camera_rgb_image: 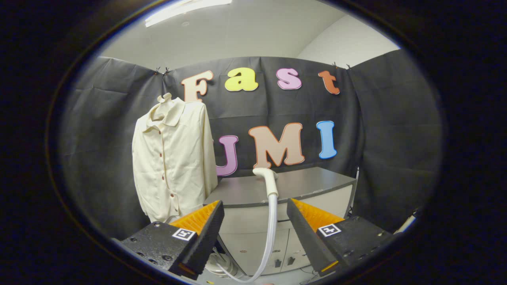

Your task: Iron the clothes twice with a garment steamer, once on the left side and once on the right side.

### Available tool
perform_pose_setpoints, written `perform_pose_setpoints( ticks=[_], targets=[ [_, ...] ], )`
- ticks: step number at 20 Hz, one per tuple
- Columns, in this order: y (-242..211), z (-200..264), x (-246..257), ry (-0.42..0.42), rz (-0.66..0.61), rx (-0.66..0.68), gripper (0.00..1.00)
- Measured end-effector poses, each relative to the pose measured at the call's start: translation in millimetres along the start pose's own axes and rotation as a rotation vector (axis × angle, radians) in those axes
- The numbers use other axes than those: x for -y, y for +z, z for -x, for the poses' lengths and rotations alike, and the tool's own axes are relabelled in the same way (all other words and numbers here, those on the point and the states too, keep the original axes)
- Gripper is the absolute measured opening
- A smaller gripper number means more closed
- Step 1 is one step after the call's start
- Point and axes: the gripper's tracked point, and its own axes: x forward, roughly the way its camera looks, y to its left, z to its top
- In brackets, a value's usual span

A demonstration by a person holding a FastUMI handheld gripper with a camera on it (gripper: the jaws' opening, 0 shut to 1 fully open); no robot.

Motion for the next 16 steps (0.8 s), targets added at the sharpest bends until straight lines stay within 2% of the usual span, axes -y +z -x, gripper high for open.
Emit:
perform_pose_setpoints(
  ticks=[3, 10, 16],
  targets=[
    [11, -23, 10, 0.022, -0.011, -0.009, 0.97],
    [54, -101, 31, 0.041, 0.054, -0.034, 0.97],
    [60, -186, 45, 0.031, 0.036, -0.150, 0.97]
  ],
)
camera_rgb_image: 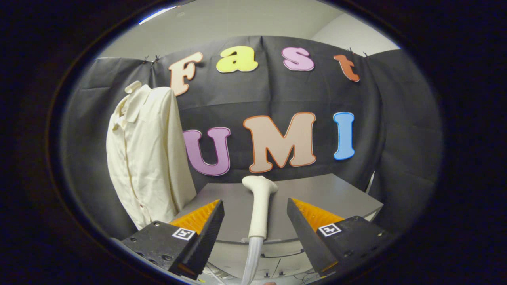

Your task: Iron the clothes twice with a garment steamer, once on the left side and once on the right side.

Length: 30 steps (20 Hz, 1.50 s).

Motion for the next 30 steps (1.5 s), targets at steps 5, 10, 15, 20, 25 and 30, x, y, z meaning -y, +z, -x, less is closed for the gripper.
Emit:
perform_pose_setpoints(
  ticks=[5, 10, 15, 20, 25, 30],
  targets=[
    [-13, -74, 12, 0.016, -0.015, -0.187, 0.97],
    [-19, -128, 20, -0.002, -0.046, -0.286, 0.97],
    [-17, -158, 11, 0.026, -0.077, -0.460, 0.66],
    [-21, -168, 5, 0.018, -0.112, -0.544, 0.54],
    [-9, -164, 6, 0.021, -0.121, -0.437, 0.44],
    [-19, -145, -7, -0.051, -0.041, -0.319, 0.43]
  ],
)
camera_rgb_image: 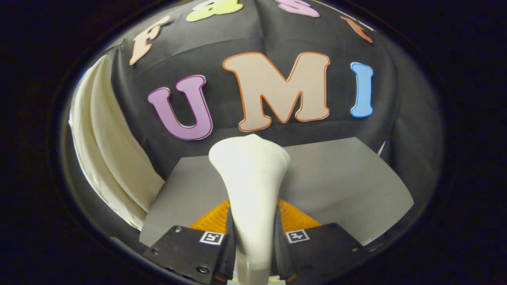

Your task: Iron the clothes twice with a garment steamer, once on the left side and once on the right side.

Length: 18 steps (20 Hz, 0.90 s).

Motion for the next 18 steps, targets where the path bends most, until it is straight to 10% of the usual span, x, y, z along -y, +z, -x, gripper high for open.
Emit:
perform_pose_setpoints(
  ticks=[18],
  targets=[
    [35, 111, -52, -0.107, -0.042, 0.372, 0.42]
  ],
)
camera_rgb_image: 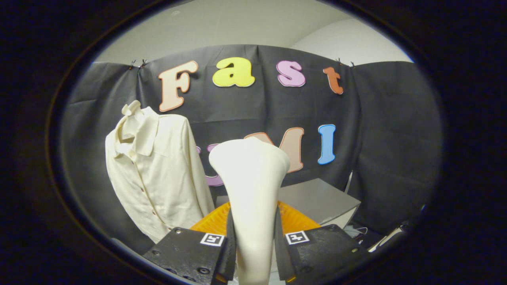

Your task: Iron the clothes twice with a garment steamer, once on the left side and once on the right side.

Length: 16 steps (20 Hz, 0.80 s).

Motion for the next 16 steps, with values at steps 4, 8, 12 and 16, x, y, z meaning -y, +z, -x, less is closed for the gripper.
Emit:
perform_pose_setpoints(
  ticks=[4, 8, 12, 16],
  targets=[
    [12, 14, -39, 0.033, -0.001, 0.063, 0.41],
    [14, 17, -87, 0.086, -0.001, 0.087, 0.41],
    [13, 16, -136, 0.128, -0.017, 0.105, 0.41],
    [-1, 12, -203, 0.194, 0.008, 0.090, 0.41]
  ],
)
